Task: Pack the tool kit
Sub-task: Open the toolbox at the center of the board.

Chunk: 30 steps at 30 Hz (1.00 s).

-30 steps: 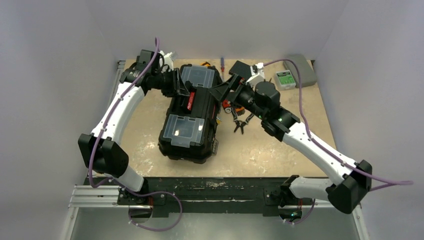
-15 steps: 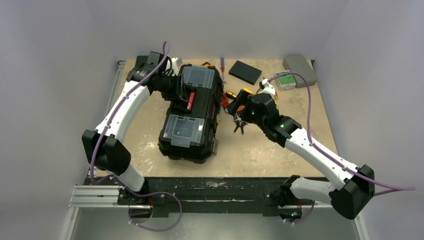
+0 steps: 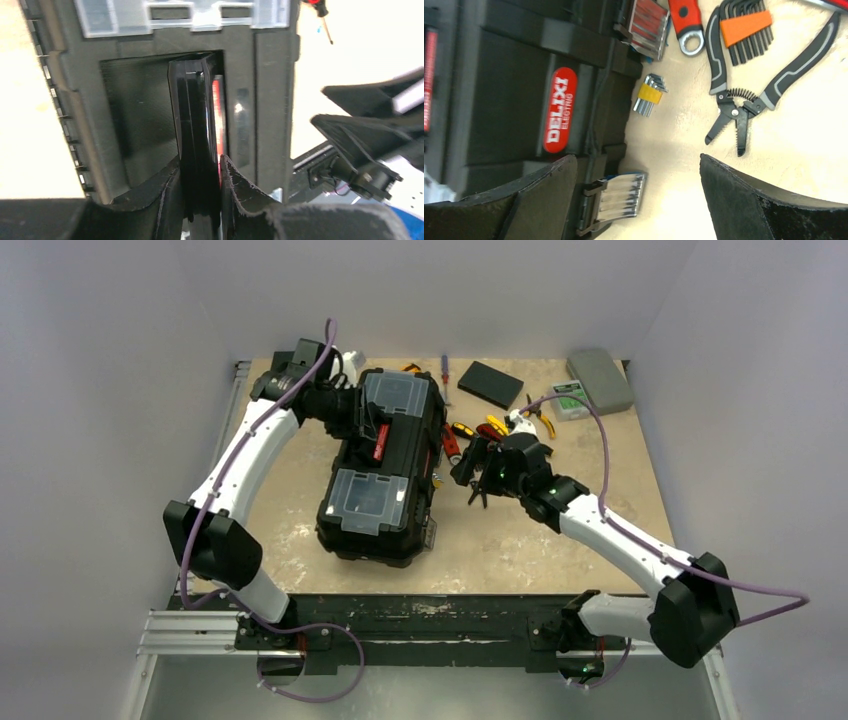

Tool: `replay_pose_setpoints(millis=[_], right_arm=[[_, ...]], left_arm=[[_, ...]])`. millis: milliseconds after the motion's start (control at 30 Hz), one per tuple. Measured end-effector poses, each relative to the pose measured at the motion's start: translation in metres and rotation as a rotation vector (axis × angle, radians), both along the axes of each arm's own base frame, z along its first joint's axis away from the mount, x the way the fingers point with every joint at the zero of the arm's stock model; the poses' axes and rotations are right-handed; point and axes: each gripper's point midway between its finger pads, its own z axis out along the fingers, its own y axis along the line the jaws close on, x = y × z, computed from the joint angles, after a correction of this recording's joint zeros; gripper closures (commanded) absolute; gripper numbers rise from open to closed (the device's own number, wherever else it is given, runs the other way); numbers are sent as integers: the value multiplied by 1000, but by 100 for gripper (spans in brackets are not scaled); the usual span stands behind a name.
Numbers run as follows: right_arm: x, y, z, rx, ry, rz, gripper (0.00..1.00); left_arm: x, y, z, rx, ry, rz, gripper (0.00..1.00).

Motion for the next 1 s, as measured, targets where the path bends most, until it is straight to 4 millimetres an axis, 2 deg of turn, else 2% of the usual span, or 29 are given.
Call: replay_pose_setpoints(millis=[167,267,367,400,533,600,800,1000], right_arm=[[1,12,-30,53,62,85,14],[1,25,-33,97,70,142,16],[2,38,-29,148,62,191,26],[4,41,-28,163,58,200,32],[11,48,-28,212,64,191,82],[13,49,-33,223,82,180,100],[22,62,-44,272,138,188,100],[34,85,-35,352,131,246,100]], left_arm=[[-4,-4,13,-48,13,-8,100],[-3,1,15,-85,33,8,100],[-2,7,21,-137,47,28,100],[-2,9,22,-155,51,32,100],[0,19,27,-226,61,59,100],[-1,24,30,-251,55,71,100],[0,37,39,-291,32,104,100],[0,39,39,-309,32,104,100]])
